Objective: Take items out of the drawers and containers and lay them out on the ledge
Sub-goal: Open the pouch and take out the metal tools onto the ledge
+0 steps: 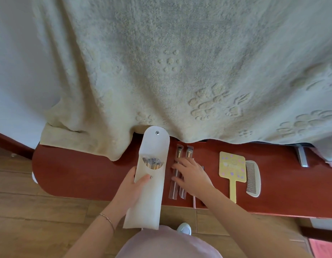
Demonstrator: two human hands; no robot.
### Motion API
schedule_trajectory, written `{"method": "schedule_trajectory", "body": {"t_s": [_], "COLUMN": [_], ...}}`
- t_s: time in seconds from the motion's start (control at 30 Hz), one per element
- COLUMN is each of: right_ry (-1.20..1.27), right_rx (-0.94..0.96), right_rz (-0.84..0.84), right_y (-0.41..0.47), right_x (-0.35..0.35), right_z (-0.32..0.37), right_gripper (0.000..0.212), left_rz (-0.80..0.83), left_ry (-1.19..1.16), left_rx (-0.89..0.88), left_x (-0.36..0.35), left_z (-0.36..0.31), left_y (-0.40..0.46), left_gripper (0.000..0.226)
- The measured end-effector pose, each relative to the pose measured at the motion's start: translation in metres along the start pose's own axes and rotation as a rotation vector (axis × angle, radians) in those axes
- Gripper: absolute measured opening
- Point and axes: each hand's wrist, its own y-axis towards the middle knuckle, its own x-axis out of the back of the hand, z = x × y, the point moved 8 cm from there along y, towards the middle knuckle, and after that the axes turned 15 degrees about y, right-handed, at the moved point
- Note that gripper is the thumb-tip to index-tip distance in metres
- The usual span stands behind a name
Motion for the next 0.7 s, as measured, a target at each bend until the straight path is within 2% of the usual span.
{"method": "schedule_trajectory", "body": {"t_s": [0.07,0.17,0.2,0.23,0.3,0.4,0.43,0.53,0.6,0.67,0.7], "right_ry": [0.291,1.024,1.179,1.225,1.060,0.647,0.534,0.303,0.231,0.239,0.268], "right_rx": [-0.083,-0.279,-0.288,-0.272,-0.171,0.042,0.144,0.422,0.456,0.433,0.416], "right_rz": [-0.123,-0.276,-0.341,-0.382,-0.345,-0.201,-0.197,-0.240,-0.292,-0.303,-0.308], "right_y": [0.002,0.006,0.007,0.008,0.008,0.007,0.005,-0.002,-0.004,-0.004,-0.005], "right_x": [0.016,0.032,0.038,0.046,0.057,0.049,0.046,0.035,0.035,0.036,0.037], "right_z": [0.000,0.005,0.007,0.010,0.024,0.052,0.064,0.084,0.082,0.080,0.080], "right_gripper": [0.038,0.030,0.024,0.017,0.010,0.016,0.021,0.025,0.021,0.019,0.019], "left_rz": [0.056,0.140,0.153,0.163,0.148,0.130,0.172,0.212,0.207,0.189,0.173], "left_ry": [-0.009,-0.007,-0.001,0.000,-0.003,-0.046,-0.062,-0.408,-0.339,-0.364,-0.393], "left_rx": [-0.027,-0.051,-0.053,-0.052,-0.046,0.040,0.019,0.101,0.075,0.195,0.197], "left_x": [-0.006,-0.012,-0.012,-0.013,-0.010,-0.003,0.003,0.010,0.002,-0.010,-0.011], "left_z": [-0.001,-0.006,-0.007,-0.008,-0.010,-0.007,0.001,0.040,0.014,0.002,0.000], "left_y": [-0.003,-0.008,-0.007,-0.007,-0.012,-0.013,-0.011,0.023,0.007,0.000,-0.003], "left_gripper": [0.022,0.024,0.027,0.029,0.021,0.015,0.018,0.034,0.027,0.035,0.042]}}
